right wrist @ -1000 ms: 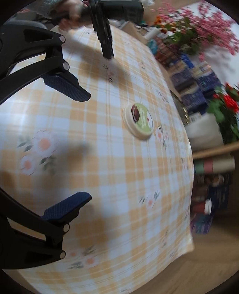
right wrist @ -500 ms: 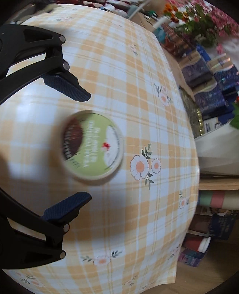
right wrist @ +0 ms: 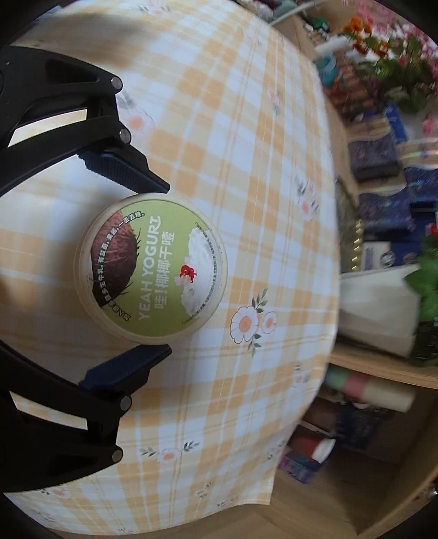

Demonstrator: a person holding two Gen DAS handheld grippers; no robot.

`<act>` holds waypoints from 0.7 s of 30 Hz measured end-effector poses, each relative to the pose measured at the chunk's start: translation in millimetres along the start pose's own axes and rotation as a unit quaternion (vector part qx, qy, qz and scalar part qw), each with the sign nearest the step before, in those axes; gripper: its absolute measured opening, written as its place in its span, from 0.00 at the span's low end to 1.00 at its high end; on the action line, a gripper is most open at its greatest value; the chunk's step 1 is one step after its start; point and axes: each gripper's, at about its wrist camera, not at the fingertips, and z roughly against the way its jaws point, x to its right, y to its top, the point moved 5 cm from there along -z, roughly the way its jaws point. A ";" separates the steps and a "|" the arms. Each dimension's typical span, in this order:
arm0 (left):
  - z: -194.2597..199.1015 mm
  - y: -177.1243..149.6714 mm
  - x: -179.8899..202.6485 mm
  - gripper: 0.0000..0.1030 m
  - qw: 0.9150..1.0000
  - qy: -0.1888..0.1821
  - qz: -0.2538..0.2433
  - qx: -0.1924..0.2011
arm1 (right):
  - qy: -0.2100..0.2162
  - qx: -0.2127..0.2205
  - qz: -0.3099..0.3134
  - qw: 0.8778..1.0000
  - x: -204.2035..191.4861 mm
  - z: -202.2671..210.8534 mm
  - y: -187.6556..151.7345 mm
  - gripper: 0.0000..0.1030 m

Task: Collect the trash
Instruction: 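Carry the yogurt cup and white fork over the bin and open both grippers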

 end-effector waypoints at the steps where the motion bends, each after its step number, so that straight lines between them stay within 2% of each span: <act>1: 3.8 -1.6 1.6 0.20 1.000 -0.001 -0.001 0.000 | 0.009 0.004 -0.002 1.000 -1.3 11.0 -6.4 0.84; 10: 39.3 -28.3 32.6 0.20 1.000 -0.009 -0.025 0.001 | 0.065 0.015 -0.034 0.997 -6.5 92.8 -61.8 0.84; 21: 79.7 -72.1 78.9 0.20 0.997 -0.027 -0.069 -0.010 | 0.101 0.030 -0.032 0.994 -26.8 177.3 -133.5 0.84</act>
